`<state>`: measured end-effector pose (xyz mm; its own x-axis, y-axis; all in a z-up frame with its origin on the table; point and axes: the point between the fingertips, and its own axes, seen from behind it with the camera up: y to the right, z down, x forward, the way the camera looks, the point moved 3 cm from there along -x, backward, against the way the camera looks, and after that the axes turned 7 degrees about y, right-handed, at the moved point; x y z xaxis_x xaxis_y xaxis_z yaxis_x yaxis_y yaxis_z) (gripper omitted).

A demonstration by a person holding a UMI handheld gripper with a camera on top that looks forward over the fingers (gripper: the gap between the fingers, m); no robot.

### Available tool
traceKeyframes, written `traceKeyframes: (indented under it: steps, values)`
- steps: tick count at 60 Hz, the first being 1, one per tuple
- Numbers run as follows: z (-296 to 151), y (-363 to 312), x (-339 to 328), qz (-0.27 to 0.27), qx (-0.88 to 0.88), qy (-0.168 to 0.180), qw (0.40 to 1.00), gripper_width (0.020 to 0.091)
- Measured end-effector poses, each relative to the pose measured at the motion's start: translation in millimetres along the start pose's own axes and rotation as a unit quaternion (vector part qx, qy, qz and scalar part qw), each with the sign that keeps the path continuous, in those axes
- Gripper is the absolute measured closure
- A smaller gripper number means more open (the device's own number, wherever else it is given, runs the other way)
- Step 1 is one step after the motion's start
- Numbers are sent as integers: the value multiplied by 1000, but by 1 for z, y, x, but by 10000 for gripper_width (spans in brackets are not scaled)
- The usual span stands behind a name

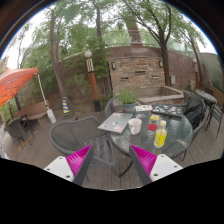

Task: Pour water

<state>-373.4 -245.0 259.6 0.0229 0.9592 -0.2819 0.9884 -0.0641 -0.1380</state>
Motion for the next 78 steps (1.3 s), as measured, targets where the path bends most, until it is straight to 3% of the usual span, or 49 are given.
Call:
traceKeyframes:
  steps: [15, 31, 45, 48, 50, 51, 55, 61, 62, 70, 78]
  values:
    - [27, 80, 47, 63, -19, -36, 997, 274]
    - [63, 233, 171, 102, -28, 23, 994, 271]
    - [72, 292, 264, 101, -34, 69, 992, 275]
    - [70, 291, 275, 98, -34, 83, 991, 345]
    - [73, 290, 282, 95, -39, 81, 991, 521]
    - [75, 289, 285, 92, -41, 80, 992, 571]
    - [72, 290, 287, 104, -50, 100, 988, 611]
    - [74, 284, 291, 98, -31, 80, 992, 616]
    - [74, 284, 291, 97, -30, 76, 992, 649]
    - [69, 300, 297, 105, -21, 18, 994, 716]
    - [1, 308, 313, 136, -141, 13, 981, 716]
